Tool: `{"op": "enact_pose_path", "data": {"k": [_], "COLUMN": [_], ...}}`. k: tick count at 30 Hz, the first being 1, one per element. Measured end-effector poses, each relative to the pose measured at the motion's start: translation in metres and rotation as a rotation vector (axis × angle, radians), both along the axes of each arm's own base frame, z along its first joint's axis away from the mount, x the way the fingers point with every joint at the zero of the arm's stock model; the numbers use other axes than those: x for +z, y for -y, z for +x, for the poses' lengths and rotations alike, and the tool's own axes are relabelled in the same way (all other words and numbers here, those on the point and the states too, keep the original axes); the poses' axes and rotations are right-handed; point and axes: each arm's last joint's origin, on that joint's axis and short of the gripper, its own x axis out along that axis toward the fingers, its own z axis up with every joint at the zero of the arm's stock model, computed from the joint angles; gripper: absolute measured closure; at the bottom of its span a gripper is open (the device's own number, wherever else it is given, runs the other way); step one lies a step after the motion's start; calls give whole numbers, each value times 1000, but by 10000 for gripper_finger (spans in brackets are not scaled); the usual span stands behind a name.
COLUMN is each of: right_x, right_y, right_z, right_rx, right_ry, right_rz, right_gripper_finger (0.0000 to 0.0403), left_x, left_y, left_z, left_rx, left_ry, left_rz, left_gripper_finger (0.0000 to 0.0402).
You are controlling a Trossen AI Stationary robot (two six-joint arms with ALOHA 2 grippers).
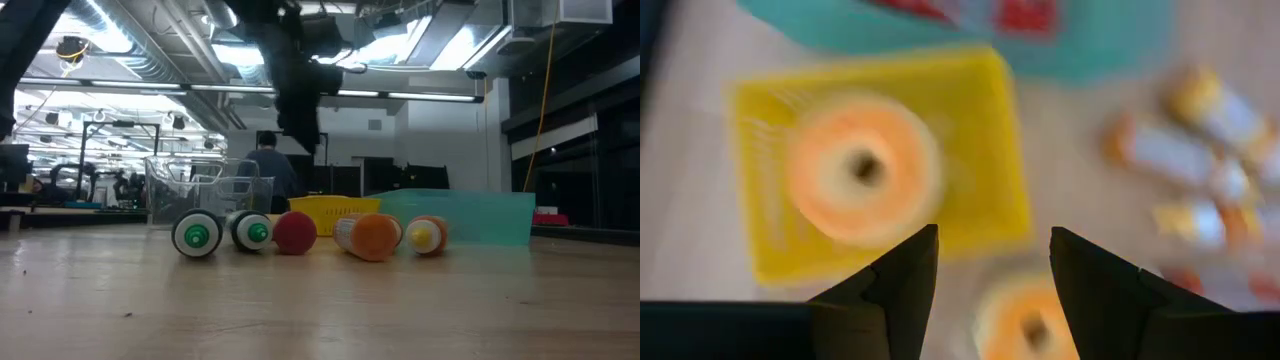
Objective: Pick & Place Food Item
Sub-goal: Put the yellow donut into the yellow bin
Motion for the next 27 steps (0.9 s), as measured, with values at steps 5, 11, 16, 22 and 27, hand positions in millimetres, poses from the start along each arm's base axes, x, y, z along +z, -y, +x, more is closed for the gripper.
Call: {"op": "enact_pose_path", "data": {"k": [5,11,16,22,27], "right_x": [0,0,-1,-1,-2], "right_y": [-1,-1,-1,-1,-1], "right_z": [0,0,0,0,0], "right_rx": [16,27,34,48,48], "right_ry": [-3,-6,-9,-18,-24], "right_rz": [-10,-14,-15,-18,-14], "right_gripper_finger": [166,166,166,166,166], "left_x": [-17,-54,-69,-79,-84], "left_y": [43,67,76,79,78], "left_z": [-2,-3,-7,-7,-11], "left_rx": [-192,-167,-136,-83,-70], "left_ry": [-183,-196,-224,-210,-232], "left_rz": [22,-64,-62,-7,3], "left_gripper_finger": [210,210,210,210,210]}}
